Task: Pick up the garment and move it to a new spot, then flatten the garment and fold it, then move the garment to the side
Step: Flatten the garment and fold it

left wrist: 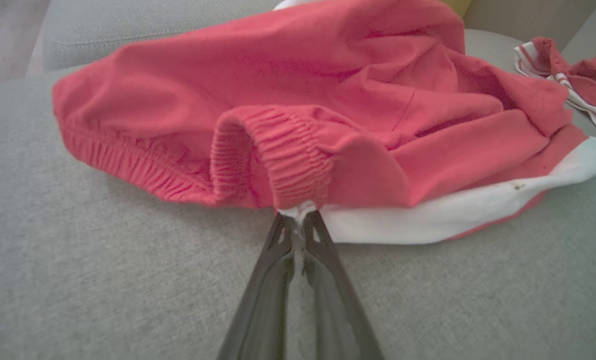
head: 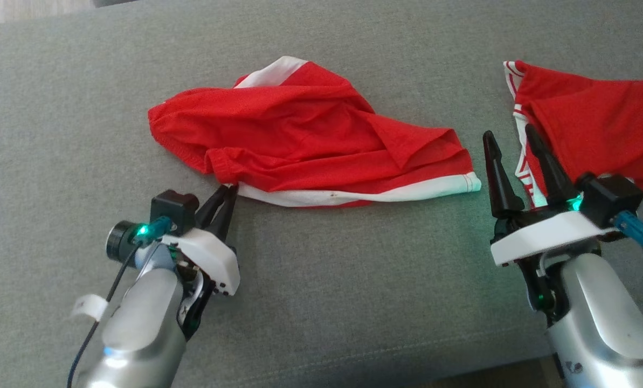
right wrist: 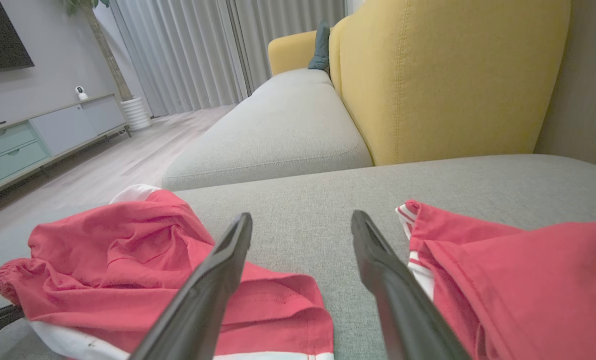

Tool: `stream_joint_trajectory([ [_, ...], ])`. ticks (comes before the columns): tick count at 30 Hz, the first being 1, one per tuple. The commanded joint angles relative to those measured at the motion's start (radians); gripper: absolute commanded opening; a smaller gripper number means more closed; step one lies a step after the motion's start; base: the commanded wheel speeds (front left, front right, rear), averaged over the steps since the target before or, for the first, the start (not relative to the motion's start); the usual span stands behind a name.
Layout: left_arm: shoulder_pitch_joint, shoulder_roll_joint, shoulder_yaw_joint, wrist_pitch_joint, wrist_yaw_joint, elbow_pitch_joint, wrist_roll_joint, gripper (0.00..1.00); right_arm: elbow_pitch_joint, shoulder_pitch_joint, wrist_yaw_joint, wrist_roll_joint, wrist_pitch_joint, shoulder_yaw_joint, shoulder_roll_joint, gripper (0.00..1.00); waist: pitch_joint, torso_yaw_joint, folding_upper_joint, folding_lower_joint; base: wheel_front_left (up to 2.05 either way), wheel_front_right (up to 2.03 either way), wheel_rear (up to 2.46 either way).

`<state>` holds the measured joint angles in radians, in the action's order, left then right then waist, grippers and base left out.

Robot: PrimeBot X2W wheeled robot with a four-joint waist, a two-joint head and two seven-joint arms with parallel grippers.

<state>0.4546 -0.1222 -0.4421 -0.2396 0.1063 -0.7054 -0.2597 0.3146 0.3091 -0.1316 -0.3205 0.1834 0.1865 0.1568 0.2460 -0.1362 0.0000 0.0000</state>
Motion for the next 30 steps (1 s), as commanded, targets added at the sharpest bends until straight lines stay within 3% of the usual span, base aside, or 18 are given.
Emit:
stream_joint_trajectory([
  [1, 0.047, -0.019, 0.029, -0.012, 0.000, 0.026, -0.008, 0.00, -0.029, 0.001, 0.001, 0.011, -0.010, 0.008, -0.008, 1.00, -0.002, 0.005, 0.0000, 0.0000, 0.00, 0.00, 0.00],
  [20, -0.035, -0.024, 0.022, -0.021, -0.016, 0.150, -0.014, 0.00, 0.107, -0.084, 0.001, 0.058, -0.133, -0.025, -0.091, 1.00, -0.047, 0.043, 0.0000, 0.0000, 0.00, 0.00, 0.00],
  [30, -0.049, -0.028, 0.007, -0.017, -0.028, 0.186, -0.015, 0.00, 0.223, -0.018, 0.001, 0.016, -0.135, -0.047, -0.104, 1.00, -0.033, 0.050, 0.0000, 0.0000, 0.00, 0.00, 0.00],
])
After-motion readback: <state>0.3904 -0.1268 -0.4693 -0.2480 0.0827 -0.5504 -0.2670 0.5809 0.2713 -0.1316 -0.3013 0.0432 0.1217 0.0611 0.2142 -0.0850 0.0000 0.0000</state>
